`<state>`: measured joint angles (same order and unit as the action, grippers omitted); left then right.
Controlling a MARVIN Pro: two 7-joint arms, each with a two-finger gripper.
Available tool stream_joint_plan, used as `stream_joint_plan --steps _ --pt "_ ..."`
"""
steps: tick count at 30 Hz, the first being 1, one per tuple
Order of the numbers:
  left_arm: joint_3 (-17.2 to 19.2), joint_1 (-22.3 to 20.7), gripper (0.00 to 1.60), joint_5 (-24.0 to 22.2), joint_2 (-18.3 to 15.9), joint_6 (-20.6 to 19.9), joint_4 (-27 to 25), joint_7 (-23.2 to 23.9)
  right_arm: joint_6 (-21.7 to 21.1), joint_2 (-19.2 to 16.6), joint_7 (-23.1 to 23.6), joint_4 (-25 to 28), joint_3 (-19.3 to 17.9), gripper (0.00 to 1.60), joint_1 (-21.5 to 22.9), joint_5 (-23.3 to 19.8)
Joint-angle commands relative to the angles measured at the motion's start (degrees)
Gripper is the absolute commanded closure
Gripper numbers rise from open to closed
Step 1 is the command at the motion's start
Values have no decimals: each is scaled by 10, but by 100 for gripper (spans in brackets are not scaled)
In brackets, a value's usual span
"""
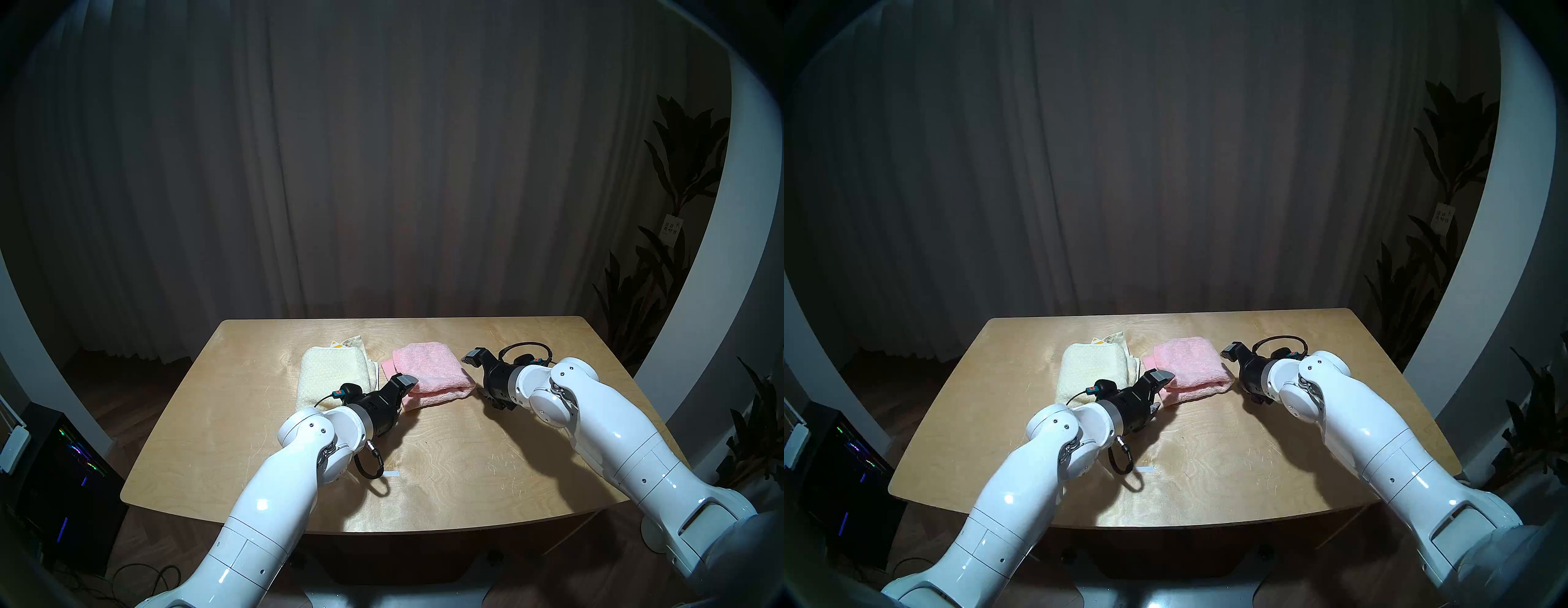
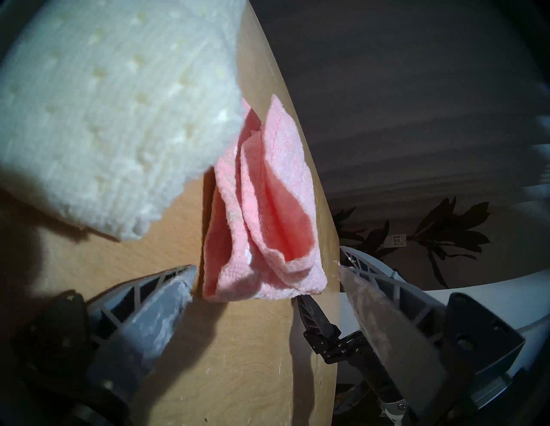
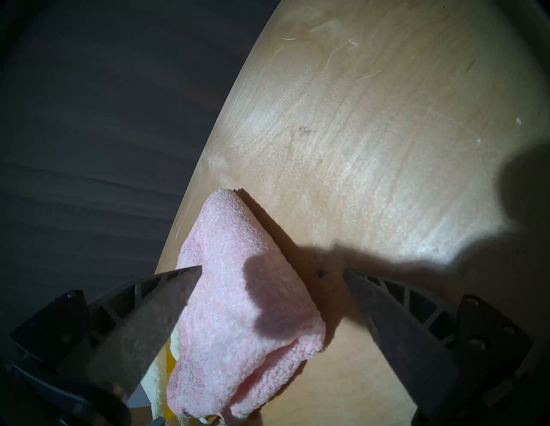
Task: Fold each towel twice and stack them on table
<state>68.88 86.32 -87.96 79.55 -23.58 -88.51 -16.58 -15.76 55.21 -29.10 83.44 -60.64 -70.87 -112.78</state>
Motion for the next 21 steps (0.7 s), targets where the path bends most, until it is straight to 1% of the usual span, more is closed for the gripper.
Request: stream_joint_plan --steps 1,2,4,7,12,16,21 --pt "-13 -4 0 10 4 0 25 12 -20 11 5 -23 2 0 31 -3" --pt "-15 -5 0 12 4 0 27 14 -24 15 0 -28 3 0 34 -8" --pt "-18 -9 0 16 6 1 36 18 -26 18 1 -37 8 0 41 1" --pt "-23 -16 0 23 9 2 51 22 -28 23 0 -45 9 0 46 -1" --pt "-25 -23 0 27 14 6 66 26 -33 26 -4 -51 13 0 53 -1" --pt "-26 -27 0 31 17 8 77 28 -44 27 -14 -57 24 0 63 1" --pt "-28 -34 0 35 21 18 98 31 -43 32 -21 -60 29 0 64 1"
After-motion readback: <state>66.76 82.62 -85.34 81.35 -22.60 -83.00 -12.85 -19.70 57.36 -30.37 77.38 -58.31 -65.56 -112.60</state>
